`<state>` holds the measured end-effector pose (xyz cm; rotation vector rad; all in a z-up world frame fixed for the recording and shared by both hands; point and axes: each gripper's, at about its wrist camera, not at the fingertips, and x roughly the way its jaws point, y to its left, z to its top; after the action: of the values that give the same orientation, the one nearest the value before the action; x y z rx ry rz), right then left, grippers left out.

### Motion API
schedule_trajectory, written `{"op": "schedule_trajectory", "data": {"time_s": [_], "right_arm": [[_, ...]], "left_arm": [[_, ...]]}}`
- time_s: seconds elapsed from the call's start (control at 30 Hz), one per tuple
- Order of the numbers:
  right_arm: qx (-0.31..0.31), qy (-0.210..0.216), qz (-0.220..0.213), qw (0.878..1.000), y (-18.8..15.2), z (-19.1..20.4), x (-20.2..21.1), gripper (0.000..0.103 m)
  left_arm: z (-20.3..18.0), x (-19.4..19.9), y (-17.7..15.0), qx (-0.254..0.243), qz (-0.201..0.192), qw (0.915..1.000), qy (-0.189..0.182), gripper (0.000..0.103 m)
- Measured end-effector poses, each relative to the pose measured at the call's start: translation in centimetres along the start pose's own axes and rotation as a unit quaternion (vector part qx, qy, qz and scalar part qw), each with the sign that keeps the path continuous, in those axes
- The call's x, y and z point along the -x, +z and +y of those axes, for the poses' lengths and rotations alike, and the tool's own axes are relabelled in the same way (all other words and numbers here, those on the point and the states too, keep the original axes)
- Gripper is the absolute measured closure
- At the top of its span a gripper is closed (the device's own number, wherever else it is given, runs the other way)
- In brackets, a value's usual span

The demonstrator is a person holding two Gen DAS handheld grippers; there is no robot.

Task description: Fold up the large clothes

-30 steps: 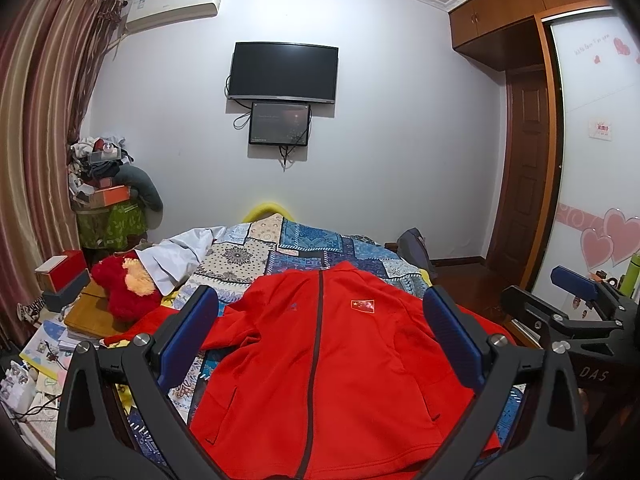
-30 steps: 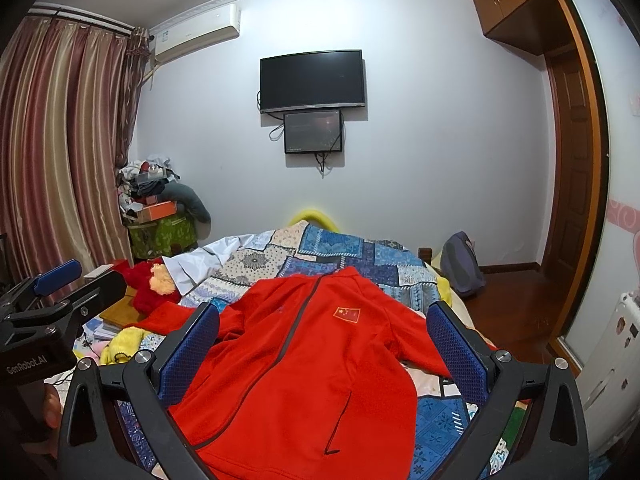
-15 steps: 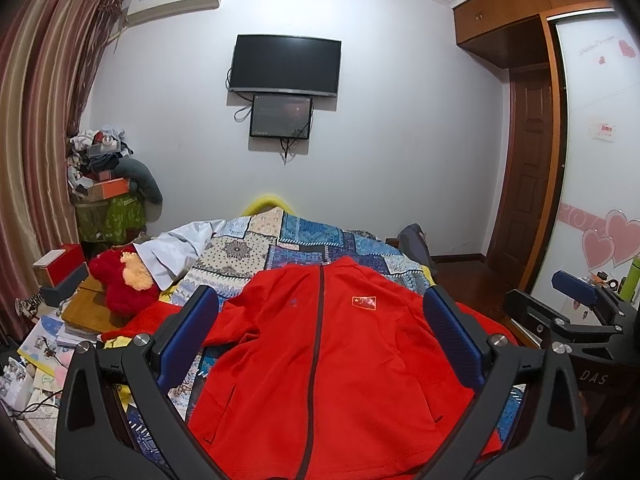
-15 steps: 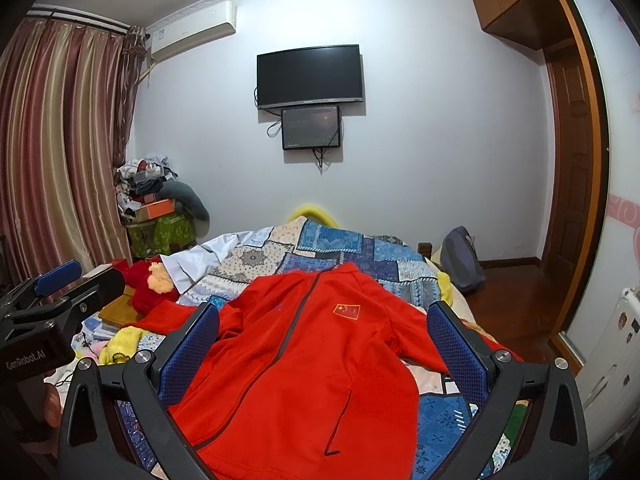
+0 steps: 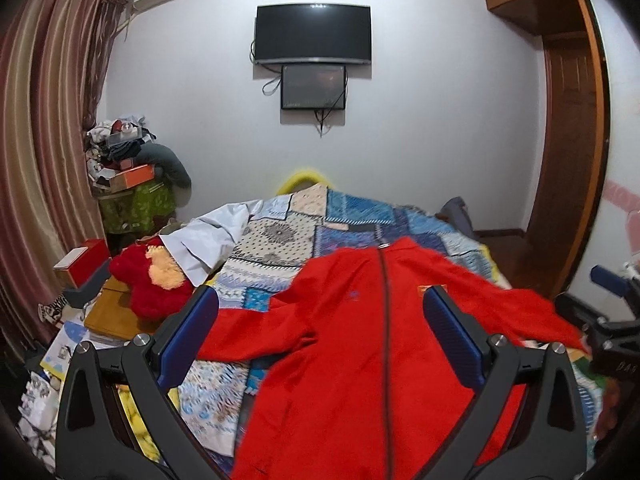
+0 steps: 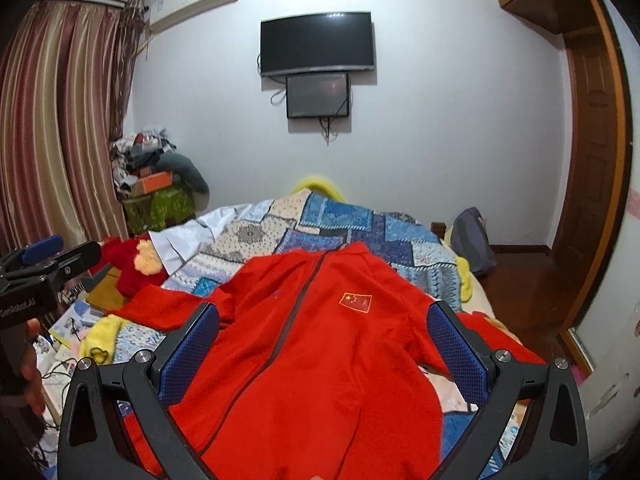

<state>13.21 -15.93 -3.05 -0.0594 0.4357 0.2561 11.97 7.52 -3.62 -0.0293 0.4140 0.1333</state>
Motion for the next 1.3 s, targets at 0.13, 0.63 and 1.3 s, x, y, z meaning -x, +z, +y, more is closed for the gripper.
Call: {"op": "schedule_trajectory", "data": {"time_s": [0.13, 0.63, 1.3], "right_arm": [[0.009, -0.003, 0.027, 1.000, 0.0, 0.3, -4.8, 0.000], [0.103, 0.044, 0.112, 0.987, 0.5, 3.4, -22.6, 0.000], [0.145, 0.204, 0.301, 0.920, -4.6, 16.2, -38.2, 0.000]], "left_arm": [[2.5, -4.6, -0.7, 0.000, 0.029, 0.9992, 0.029, 0.000], [13.7, -19.3, -5.8, 0.108, 0.132, 0.9821, 0.081, 0.000], [23.1, -25.6, -14.0, 0.291, 0.301, 0.9059, 0.063, 0.033]]}}
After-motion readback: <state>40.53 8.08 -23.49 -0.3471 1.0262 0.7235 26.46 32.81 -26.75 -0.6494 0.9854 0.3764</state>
